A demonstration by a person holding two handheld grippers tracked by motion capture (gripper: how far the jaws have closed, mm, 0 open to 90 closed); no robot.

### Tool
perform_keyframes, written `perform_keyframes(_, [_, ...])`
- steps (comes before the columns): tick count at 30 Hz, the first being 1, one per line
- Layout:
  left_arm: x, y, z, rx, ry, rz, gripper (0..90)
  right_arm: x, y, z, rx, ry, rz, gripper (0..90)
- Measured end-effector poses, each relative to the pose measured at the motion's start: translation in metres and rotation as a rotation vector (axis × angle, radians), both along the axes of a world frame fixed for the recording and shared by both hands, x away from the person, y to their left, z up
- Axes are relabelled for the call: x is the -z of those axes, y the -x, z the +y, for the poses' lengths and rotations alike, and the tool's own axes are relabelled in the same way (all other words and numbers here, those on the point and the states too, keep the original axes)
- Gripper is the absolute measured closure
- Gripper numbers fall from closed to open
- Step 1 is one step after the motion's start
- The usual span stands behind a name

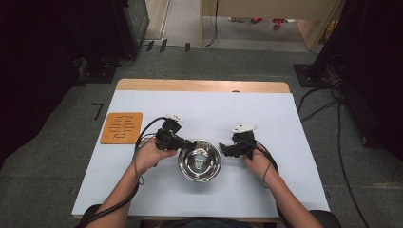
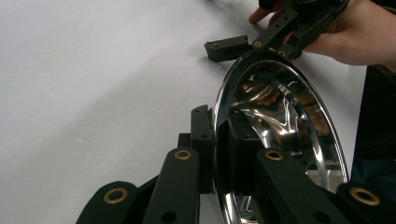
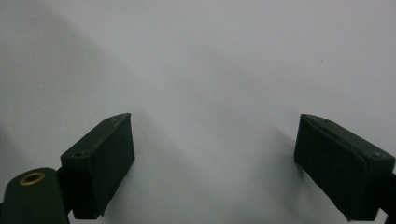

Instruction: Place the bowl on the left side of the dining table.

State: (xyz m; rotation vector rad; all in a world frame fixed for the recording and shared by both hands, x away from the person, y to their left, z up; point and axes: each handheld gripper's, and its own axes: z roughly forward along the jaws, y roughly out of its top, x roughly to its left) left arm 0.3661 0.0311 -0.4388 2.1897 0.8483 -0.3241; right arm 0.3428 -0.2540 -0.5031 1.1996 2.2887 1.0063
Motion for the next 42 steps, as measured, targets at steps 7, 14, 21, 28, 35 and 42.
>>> perform_keyframes(7, [-0.001, -0.002, 0.006, -0.018, -0.005, 0.001, 84.9, 0.0, 0.0, 0.0, -0.002, 0.001, 0.0, 11.8])
perform_keyframes(14, [-0.002, -0.005, 0.013, -0.04, -0.007, 0.009, 84.9, 0.0, 0.0, 0.0, -0.001, 0.0, 0.0, 11.8])
perform_keyframes(21, [-0.003, -0.009, 0.023, -0.068, -0.006, 0.011, 84.9, 0.0, 0.0, 0.0, 0.001, -0.002, 0.001, 11.8])
perform_keyframes(28, [-0.004, -0.012, 0.033, -0.095, -0.01, 0.015, 84.9, 0.0, 0.0, 0.0, 0.001, -0.001, 0.0, 11.8])
perform_keyframes(35, [-0.004, -0.014, 0.039, -0.115, -0.015, 0.016, 84.9, 0.0, 0.0, 0.0, 0.0, -0.001, 0.0, 11.8])
perform_keyframes(42, [-0.004, -0.017, 0.047, -0.13, -0.017, 0.026, 84.9, 0.0, 0.0, 0.0, -0.001, 0.0, 0.0, 11.8])
